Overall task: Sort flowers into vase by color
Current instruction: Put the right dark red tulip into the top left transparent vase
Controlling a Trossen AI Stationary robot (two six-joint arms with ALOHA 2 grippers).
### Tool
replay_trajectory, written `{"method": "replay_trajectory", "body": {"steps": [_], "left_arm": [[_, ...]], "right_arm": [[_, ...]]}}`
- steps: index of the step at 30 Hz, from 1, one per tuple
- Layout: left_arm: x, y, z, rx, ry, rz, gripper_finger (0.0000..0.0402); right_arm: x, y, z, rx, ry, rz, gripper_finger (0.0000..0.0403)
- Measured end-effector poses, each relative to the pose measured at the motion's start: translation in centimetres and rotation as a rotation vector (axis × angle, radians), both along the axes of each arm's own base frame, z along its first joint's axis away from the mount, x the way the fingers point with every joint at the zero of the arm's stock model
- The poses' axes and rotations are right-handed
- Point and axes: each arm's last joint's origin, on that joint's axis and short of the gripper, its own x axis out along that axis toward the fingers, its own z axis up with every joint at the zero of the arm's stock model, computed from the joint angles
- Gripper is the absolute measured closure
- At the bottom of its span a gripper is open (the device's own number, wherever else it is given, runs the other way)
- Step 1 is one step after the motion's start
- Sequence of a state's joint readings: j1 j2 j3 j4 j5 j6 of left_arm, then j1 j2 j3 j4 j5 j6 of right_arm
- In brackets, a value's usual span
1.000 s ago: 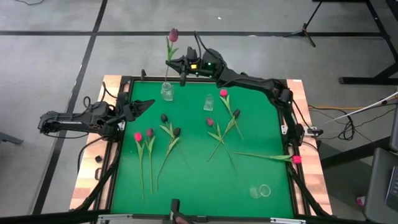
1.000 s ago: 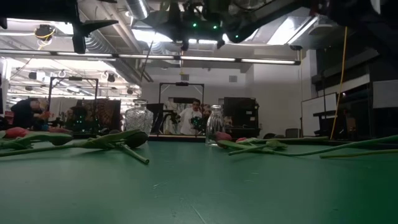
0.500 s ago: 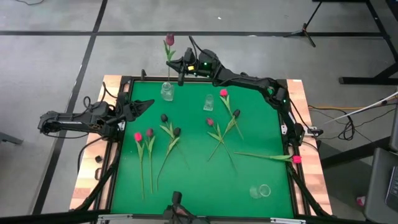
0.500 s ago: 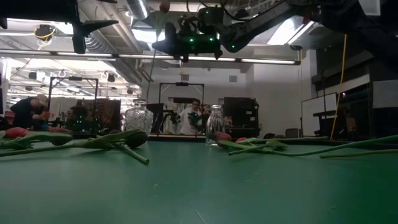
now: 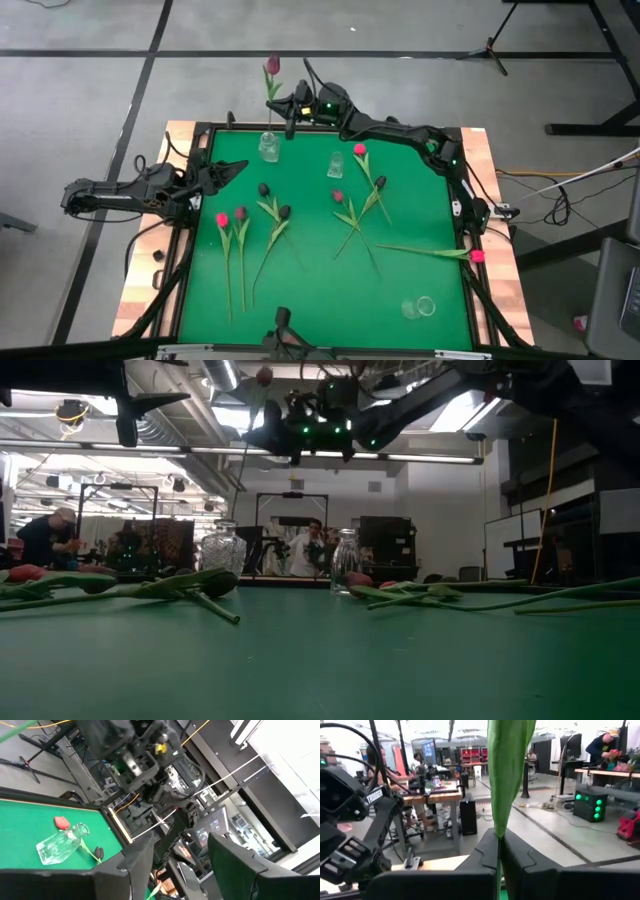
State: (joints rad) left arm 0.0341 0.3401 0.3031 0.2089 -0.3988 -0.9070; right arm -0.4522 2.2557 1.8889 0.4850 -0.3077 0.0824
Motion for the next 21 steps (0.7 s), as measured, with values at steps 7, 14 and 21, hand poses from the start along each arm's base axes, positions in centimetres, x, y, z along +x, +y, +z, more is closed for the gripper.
{"method": "replay_trajectory", "body": {"steps": [7, 14, 21], "left_arm": [[0.0, 0.0, 0.0, 0.000, 0.000, 0.000, 0.0218], [0.0, 0.0, 0.0, -0.001, -0.001, 0.000, 0.0218], [0.0, 0.0, 0.0, -0.006, -0.003, -0.001, 0.0218]], "right_arm": [[0.1, 0.0, -0.6, 0.029, 0.013, 0.016, 0.0396], [0.4, 0.4, -0.9, 0.085, 0.040, 0.040, 0.0395], [0.6, 1.1, -0.9, 0.061, 0.042, 0.061, 0.0395]]}}
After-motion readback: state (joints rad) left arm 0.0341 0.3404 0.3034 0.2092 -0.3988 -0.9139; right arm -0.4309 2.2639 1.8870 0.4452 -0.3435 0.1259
